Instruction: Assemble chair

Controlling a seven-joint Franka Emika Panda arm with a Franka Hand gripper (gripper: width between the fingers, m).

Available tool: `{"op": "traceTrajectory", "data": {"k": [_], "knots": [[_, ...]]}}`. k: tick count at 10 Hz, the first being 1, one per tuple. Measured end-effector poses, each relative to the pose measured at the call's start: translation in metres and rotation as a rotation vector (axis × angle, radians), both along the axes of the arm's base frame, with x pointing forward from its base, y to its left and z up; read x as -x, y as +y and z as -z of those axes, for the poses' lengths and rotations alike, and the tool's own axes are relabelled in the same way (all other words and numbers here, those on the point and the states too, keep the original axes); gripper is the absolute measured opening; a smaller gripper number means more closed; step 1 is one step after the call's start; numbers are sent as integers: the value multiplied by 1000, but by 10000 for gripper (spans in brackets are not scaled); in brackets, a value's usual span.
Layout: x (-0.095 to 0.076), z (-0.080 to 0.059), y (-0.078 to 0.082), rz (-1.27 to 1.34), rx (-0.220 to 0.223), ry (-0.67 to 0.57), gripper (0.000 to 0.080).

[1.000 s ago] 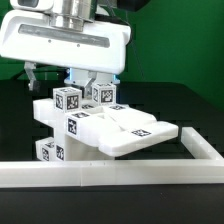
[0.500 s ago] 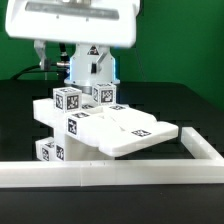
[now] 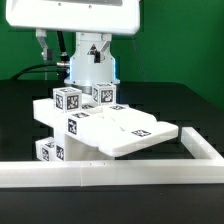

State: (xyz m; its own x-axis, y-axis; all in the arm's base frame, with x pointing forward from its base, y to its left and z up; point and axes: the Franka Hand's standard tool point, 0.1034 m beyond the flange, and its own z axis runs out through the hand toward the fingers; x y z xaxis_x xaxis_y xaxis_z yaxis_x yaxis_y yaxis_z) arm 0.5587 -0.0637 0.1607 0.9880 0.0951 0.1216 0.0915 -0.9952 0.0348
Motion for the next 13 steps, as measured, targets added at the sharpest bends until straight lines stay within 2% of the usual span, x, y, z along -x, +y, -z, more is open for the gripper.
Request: {"op": "traceTrajectory", "data": {"k": [1, 4, 7, 9, 13], "knots": [[-4, 0, 2, -66, -17, 23, 649], [-3, 7, 18, -14, -73, 22, 649], [-3, 8, 18, -15, -70, 24, 649], [-17, 11, 28, -33, -61, 19, 649], [-26, 24, 39, -38, -34, 19, 649]]}}
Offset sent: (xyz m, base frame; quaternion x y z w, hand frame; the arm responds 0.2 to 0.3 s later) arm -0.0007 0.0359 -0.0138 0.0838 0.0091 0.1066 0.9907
